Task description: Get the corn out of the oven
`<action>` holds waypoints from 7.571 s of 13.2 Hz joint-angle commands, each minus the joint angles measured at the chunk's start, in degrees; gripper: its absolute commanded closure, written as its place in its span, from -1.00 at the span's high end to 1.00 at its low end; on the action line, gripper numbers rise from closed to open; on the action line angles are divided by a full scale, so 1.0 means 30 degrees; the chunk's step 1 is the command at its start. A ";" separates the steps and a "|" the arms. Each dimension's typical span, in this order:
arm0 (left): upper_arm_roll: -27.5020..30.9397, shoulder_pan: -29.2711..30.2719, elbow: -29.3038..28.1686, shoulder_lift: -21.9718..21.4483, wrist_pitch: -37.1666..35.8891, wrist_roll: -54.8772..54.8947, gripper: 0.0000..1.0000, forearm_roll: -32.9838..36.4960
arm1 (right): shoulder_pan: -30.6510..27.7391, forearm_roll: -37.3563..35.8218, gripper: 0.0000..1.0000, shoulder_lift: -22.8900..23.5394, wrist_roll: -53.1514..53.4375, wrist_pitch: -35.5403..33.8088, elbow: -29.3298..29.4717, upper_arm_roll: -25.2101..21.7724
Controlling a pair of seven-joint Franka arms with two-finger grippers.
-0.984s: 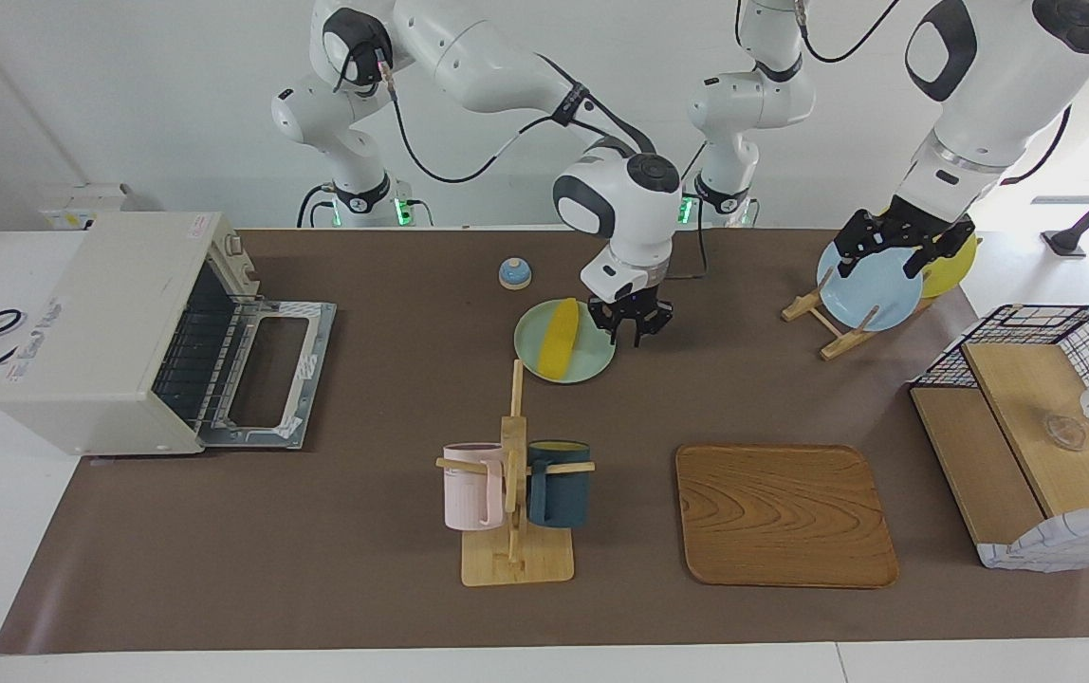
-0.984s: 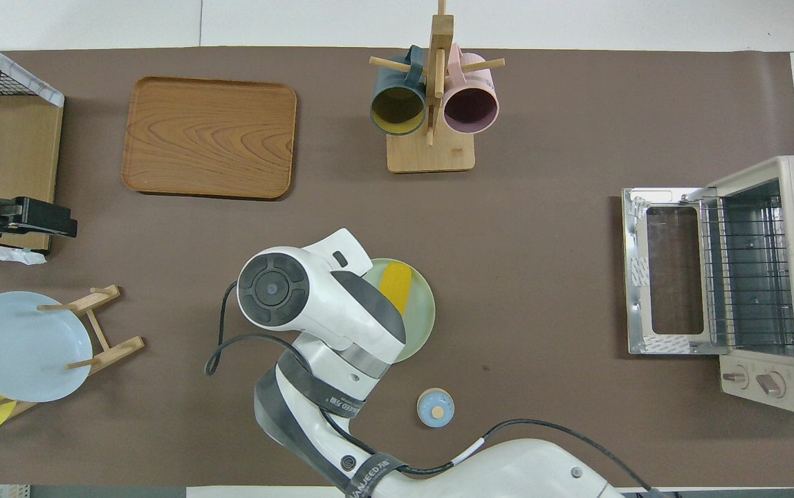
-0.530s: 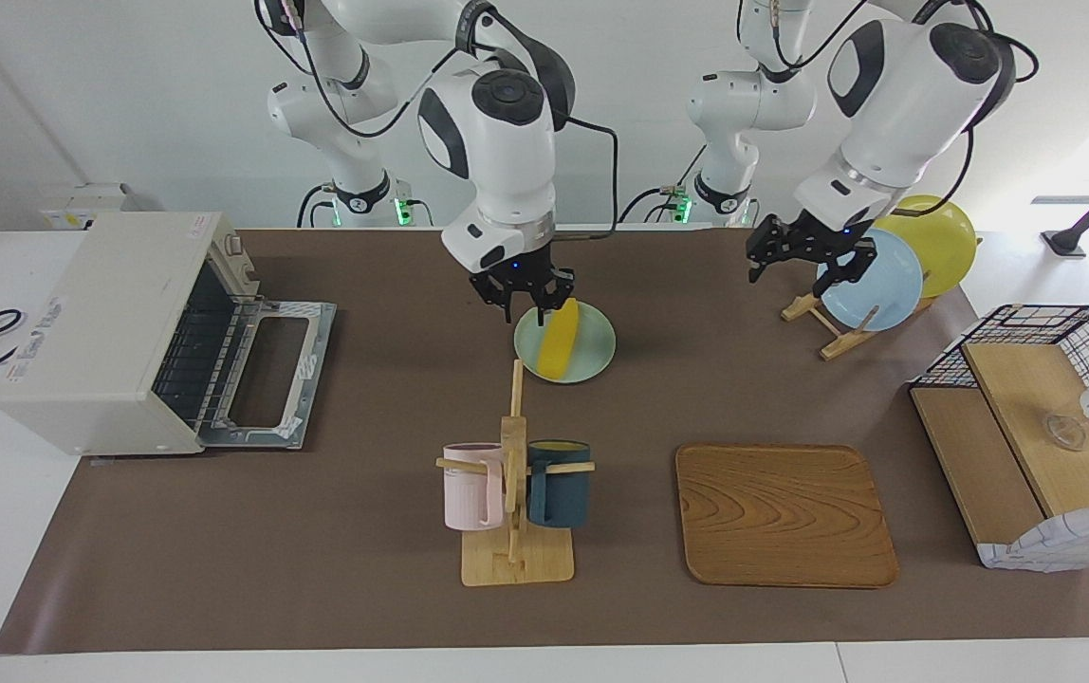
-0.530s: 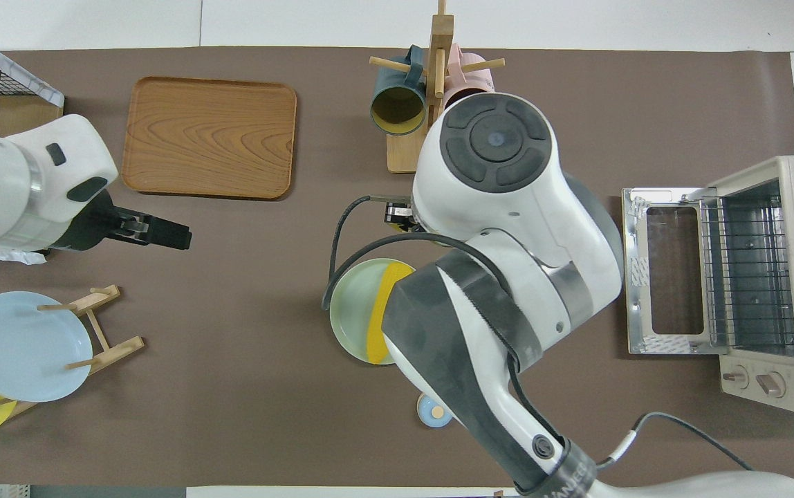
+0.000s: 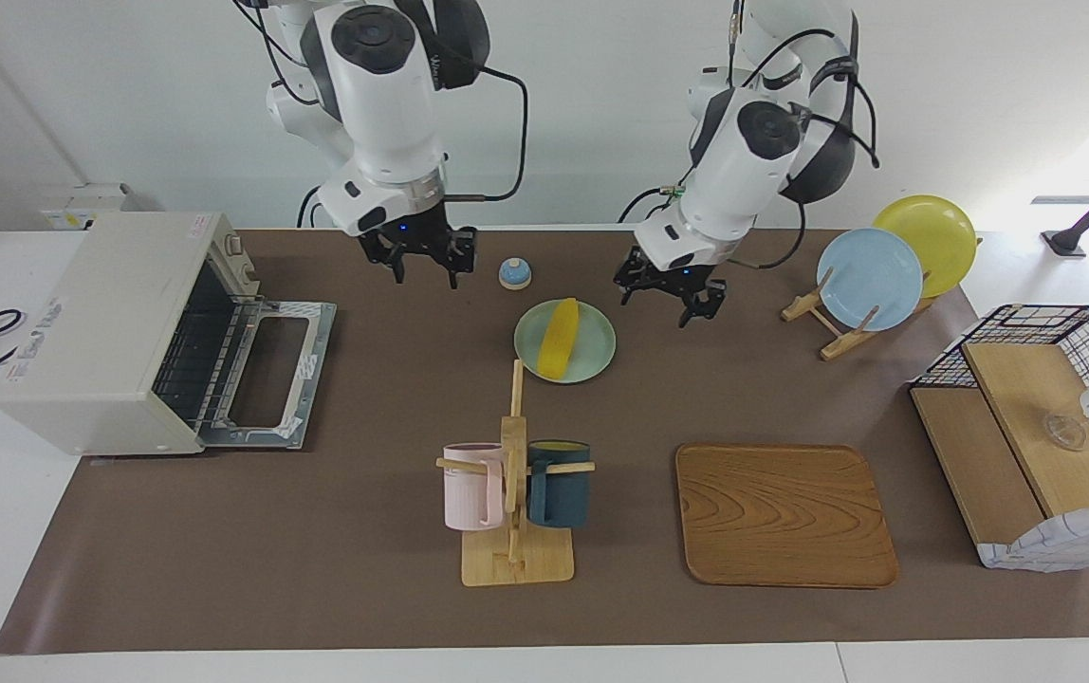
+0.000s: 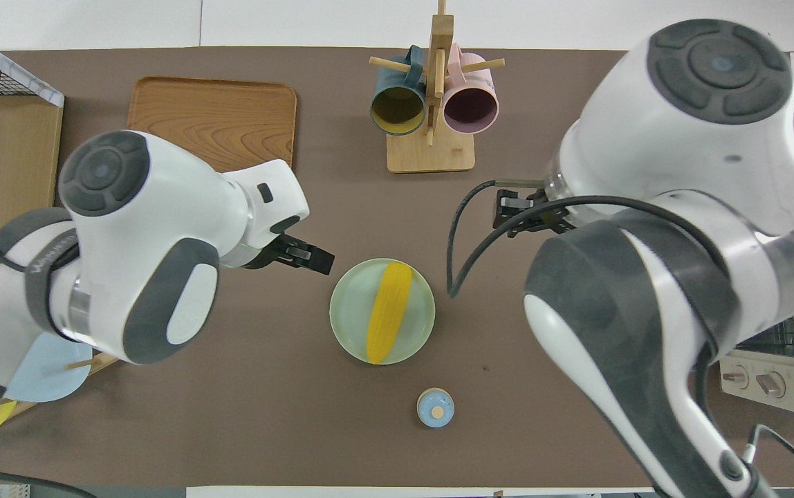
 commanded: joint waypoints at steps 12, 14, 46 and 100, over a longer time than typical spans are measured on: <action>0.0343 -0.3243 -0.0864 0.4364 0.4765 -0.3675 1.00 -0.0240 | -0.3636 0.0731 1.00 -0.2115 -0.2626 -0.1523 -0.0535 0.0045; 0.0343 -0.3390 -0.1009 0.4335 0.4823 -0.3937 1.00 -0.0240 | -0.3900 0.0732 1.00 -0.2115 -0.2714 -0.1611 -0.0447 0.0074; 0.0373 0.4045 0.6390 0.6639 -0.0067 -0.2067 -1.00 0.1781 | -0.3489 0.1084 1.00 -0.3287 -0.6552 -0.3426 -0.0448 -0.1773; 0.0724 0.7449 0.1894 -0.3956 -0.7722 -0.0217 1.00 0.2865 | -0.5010 -0.6183 -1.00 -0.4690 -0.9269 0.5129 -1.1433 -0.2006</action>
